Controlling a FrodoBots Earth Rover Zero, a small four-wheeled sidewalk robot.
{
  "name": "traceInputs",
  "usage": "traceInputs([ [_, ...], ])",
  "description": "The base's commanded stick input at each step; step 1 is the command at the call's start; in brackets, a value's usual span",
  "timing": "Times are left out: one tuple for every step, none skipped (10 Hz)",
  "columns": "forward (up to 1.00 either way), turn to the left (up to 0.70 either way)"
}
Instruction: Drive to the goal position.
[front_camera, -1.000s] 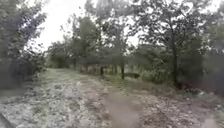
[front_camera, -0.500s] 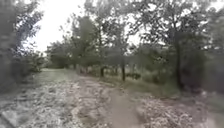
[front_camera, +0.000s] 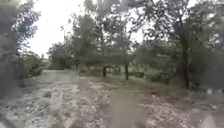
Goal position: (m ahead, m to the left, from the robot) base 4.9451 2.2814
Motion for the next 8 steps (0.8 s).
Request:
traceInputs([
  [0.50, 0.06],
  [0.50, 0.00],
  [0.50, 0.00],
  [0.50, 0.00],
  [0.50, 0.00],
  [0.50, 0.00],
  [0.50, 0.00],
  [0.50, 0.00],
])
